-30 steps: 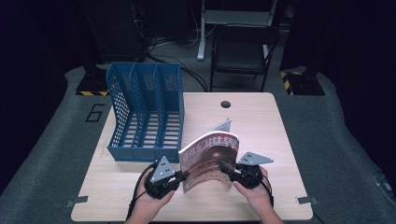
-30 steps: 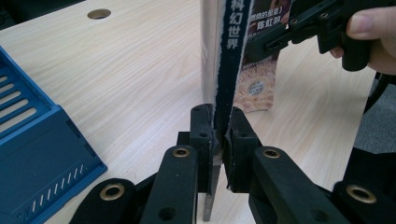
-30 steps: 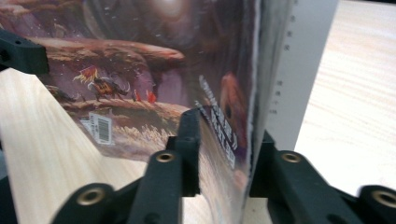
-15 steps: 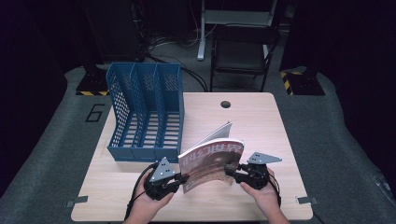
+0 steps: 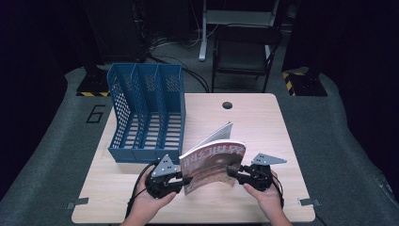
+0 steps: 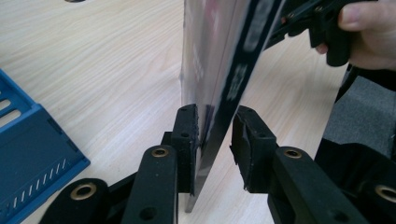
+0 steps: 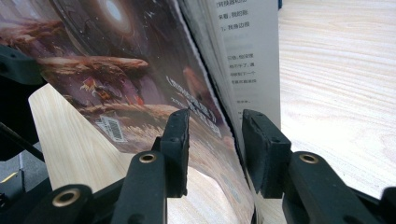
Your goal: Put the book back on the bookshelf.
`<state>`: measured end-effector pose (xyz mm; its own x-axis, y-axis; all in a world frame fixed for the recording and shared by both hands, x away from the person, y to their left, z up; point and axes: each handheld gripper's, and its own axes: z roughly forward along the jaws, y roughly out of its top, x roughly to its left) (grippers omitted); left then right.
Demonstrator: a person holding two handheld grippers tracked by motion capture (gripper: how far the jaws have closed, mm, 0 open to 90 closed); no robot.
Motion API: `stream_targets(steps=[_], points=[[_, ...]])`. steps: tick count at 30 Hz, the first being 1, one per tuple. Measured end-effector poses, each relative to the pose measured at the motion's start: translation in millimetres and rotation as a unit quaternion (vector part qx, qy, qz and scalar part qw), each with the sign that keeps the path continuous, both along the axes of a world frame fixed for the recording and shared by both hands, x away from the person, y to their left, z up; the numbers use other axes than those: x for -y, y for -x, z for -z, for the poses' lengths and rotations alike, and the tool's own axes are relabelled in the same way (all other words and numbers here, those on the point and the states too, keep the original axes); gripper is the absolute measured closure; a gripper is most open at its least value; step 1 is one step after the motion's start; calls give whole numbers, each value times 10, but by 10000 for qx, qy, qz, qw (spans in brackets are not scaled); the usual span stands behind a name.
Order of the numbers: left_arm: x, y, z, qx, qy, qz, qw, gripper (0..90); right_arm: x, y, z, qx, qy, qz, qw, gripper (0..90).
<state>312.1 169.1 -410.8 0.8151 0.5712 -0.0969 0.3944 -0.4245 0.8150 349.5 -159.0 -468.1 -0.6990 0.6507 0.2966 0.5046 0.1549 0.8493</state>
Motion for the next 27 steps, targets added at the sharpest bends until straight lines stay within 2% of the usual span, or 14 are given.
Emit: stream_targets(steps=[8,13,18,21,23,27], points=[[43,-32,-135,14,-49,29,10000,683,-2,-2,8,-24,13,12,10000,620],[59,-58,-239,-78,-16,7,10000,676,-3,-1,11,-21,22,19,10000,620],[92,-83,-343,-130,-94,0,9999,654,-5,-2,15,-17,50,24,10000,620],[123,-97,-407,-117,-49,-4,9999,650,-4,0,14,-22,63,16,10000,620],[132,-108,-456,-68,-131,12,9999,648,-4,-1,16,-15,60,20,10000,620],[160,-130,-576,-41,-158,44,9999,639,-3,-2,17,-16,70,13,10000,620]])
